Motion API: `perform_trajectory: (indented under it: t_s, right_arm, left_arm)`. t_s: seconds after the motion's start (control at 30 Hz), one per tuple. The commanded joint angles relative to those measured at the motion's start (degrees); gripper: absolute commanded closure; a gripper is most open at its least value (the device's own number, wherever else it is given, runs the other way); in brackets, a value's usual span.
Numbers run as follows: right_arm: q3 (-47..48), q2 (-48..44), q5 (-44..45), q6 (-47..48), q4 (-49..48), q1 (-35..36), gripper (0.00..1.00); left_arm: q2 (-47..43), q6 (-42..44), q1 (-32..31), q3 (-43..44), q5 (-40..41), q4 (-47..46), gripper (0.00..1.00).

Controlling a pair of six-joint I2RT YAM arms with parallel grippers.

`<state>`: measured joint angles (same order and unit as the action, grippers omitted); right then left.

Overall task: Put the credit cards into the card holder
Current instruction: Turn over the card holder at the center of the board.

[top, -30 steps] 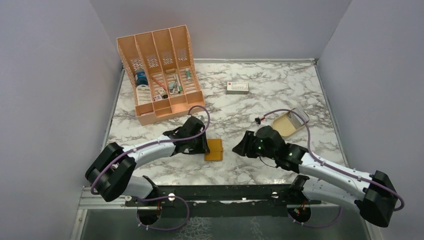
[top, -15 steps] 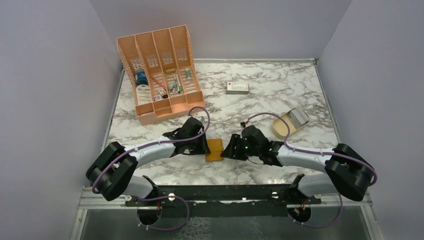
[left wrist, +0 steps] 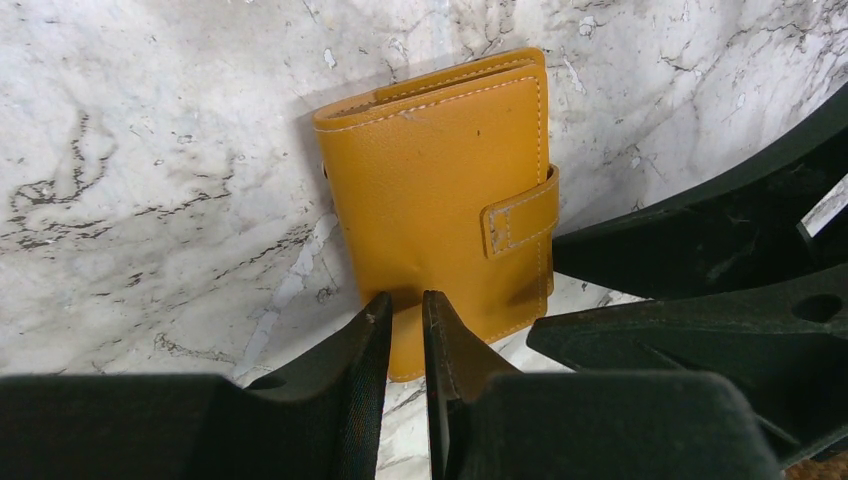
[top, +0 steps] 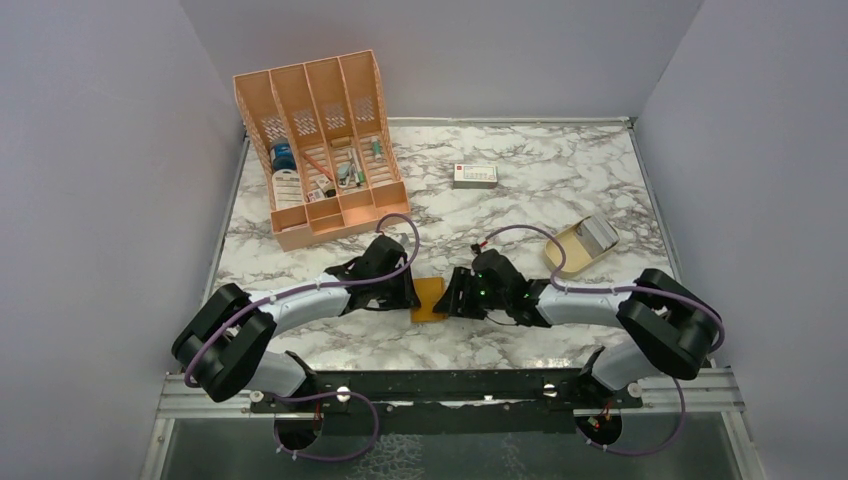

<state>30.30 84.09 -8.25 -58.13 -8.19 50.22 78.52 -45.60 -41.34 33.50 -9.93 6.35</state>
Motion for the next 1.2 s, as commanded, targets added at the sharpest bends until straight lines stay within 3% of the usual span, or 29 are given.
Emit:
perform_trajectory:
  t_s: [0.0,0.2,0.33,0.43,0.53,0.7,0.87,1.0,1.1,1.17]
  right_arm:
    - [1.79,2.43,-1.5,1.47,-4.24,0.39,0.53]
    - [1.66,3.11,-2.49,1.49,-5.97,0.4,0.6]
    - [0.48,-0.01,-0.98,1.42,-5.72,0.38,0.76]
    - [-0.27,-3.7,0.92,2.0,-3.94,0.34,0.94]
    - [0.06,-7.8,3.37,3.73,0.67,0.32,0.99]
    - [3.91,-15.44,10.93,7.84,16.66,0.36,0.99]
    - [11.38,-22.21,18.82,13.89,36.47,0.34,0.99]
    - [19.83,-22.06,27.19,14.96,55.14,0.32,0.99]
    - [24.9,-19.59,31.34,15.13,64.28,0.4,0.99]
    - [26.86,-17.92,31.71,15.62,67.86,0.35,0.99]
  left_arm:
    - [0.19,-0.01,0.03,-1.74,-1.13,0.2,0.79]
    - [0.29,-0.1,0.03,-1.61,-1.4,-0.15,0.79]
    - [0.19,-0.39,0.0,-1.61,-1.57,-0.27,0.79]
    - [-0.28,-0.95,0.03,-1.59,-2.11,-0.51,0.76]
    - [-1.69,-1.28,0.03,-1.17,-2.61,-0.61,0.65]
    - [-4.25,2.24,0.92,3.27,1.3,6.44,0.41]
    - [-10.02,5.18,4.23,6.67,3.16,11.06,0.28]
    - [-13.91,7.81,5.68,9.32,4.61,13.23,0.19]
    - [-15.63,9.6,5.83,10.7,5.62,14.91,0.05]
    - [-16.88,10.62,5.85,11.24,6.75,15.89,0.01]
